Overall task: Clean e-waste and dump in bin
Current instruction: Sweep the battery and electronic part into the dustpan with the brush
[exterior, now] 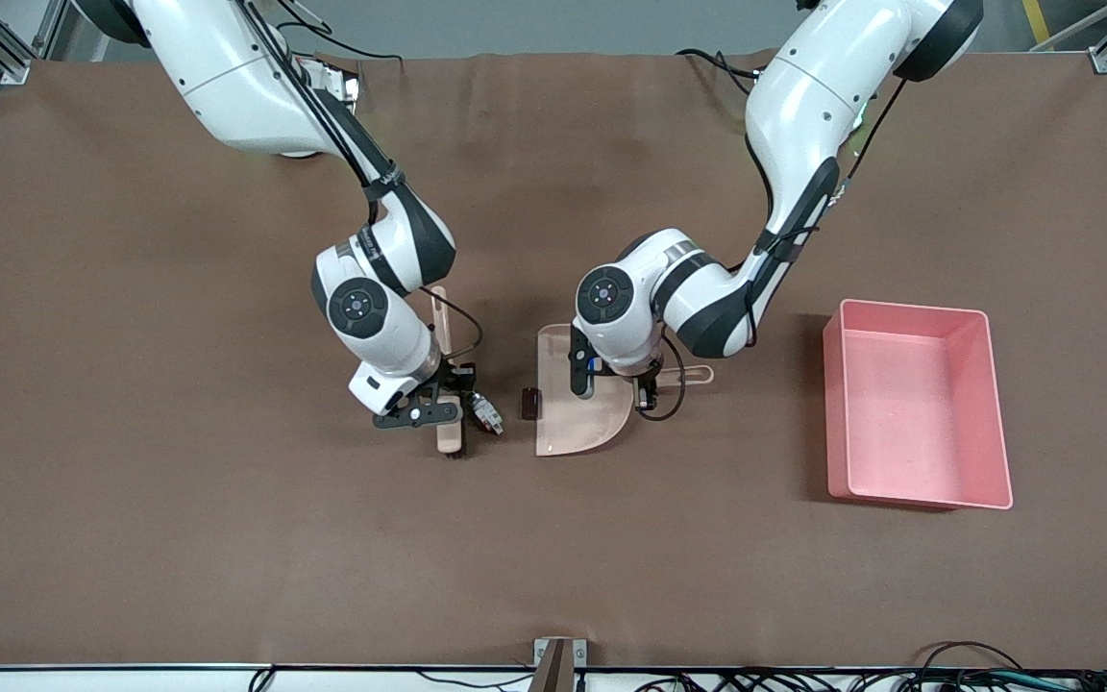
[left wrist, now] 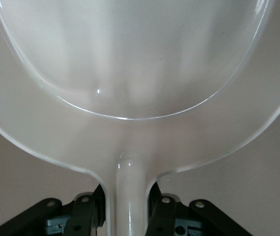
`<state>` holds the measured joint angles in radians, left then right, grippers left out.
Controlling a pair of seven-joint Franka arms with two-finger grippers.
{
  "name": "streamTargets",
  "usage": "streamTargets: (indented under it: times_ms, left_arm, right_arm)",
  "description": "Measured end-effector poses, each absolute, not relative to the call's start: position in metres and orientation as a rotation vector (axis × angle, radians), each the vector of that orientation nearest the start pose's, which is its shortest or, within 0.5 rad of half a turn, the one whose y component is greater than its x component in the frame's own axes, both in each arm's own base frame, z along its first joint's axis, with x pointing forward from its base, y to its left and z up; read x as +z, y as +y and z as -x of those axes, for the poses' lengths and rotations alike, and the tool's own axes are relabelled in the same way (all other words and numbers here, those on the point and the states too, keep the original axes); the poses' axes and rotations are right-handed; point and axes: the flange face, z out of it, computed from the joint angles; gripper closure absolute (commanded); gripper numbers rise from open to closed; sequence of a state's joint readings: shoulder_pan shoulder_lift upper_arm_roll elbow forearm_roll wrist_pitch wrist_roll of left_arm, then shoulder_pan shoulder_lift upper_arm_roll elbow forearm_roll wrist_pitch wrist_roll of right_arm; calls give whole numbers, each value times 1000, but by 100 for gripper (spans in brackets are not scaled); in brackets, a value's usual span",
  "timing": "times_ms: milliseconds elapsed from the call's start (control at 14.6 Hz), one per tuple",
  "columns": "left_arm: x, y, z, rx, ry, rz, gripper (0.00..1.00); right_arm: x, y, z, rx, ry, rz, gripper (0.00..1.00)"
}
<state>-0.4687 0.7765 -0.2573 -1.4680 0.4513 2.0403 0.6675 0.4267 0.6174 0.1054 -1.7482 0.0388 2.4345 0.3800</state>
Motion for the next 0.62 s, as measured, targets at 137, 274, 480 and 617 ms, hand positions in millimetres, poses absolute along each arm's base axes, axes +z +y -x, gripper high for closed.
streamTargets:
  times_ms: [137, 274, 480, 617]
  left_arm:
    - [217, -424, -559, 237, 2080, 2063, 65]
    - [217, -425, -559, 237, 2080, 2063, 59]
    - [217, -425, -560, 235, 2079, 2064, 59]
    - [218, -425, -560, 234, 2079, 2064, 60]
  right_arm:
    - [226, 345, -580, -41, -174, 3025, 100]
    - [224, 351, -576, -35, -179, 3018, 100]
    - [224, 365, -569, -18, -172, 2996, 100]
    - [223, 374, -564, -22, -178, 2985, 100]
